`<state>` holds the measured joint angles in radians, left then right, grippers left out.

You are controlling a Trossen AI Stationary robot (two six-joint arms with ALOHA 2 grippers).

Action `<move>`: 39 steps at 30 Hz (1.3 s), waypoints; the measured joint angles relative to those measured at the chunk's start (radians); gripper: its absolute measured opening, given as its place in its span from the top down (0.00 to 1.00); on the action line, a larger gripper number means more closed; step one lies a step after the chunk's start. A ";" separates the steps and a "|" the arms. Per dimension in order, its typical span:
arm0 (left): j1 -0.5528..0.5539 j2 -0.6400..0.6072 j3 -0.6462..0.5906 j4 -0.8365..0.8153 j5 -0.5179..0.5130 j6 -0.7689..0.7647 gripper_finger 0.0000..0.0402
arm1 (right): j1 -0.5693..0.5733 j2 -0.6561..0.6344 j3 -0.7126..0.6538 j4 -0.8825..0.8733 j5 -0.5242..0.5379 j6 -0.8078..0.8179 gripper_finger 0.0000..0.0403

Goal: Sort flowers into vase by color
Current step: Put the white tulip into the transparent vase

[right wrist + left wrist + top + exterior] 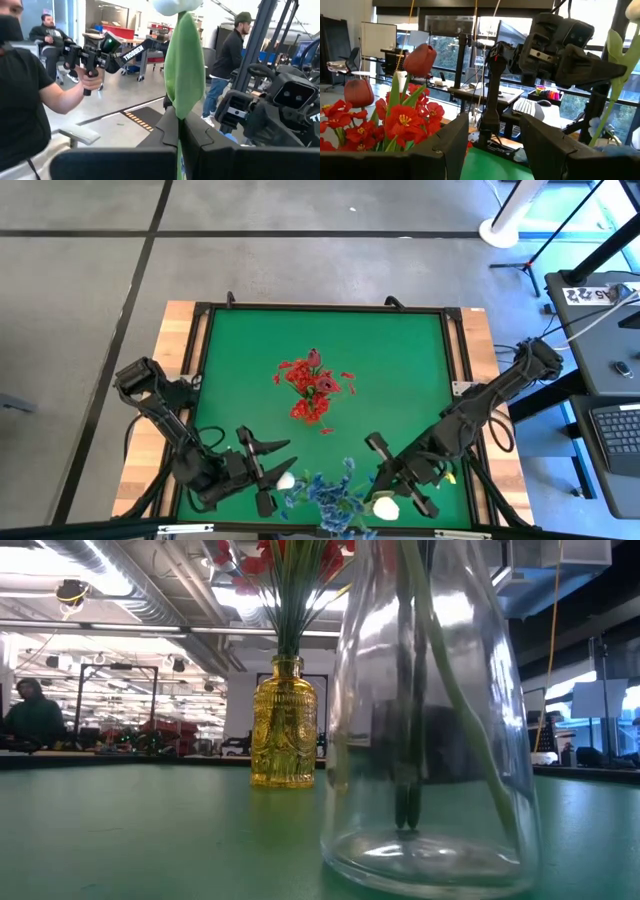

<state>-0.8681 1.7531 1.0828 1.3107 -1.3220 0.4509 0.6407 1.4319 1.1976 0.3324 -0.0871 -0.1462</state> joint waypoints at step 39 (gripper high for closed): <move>0.011 0.001 0.000 -0.084 -0.001 -0.083 0.56 | -0.034 0.178 0.000 -0.082 0.006 0.168 1.00</move>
<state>-0.8574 1.7538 1.0828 1.2270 -1.3228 0.3676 0.6067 1.6100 1.1973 0.2505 -0.0807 0.0215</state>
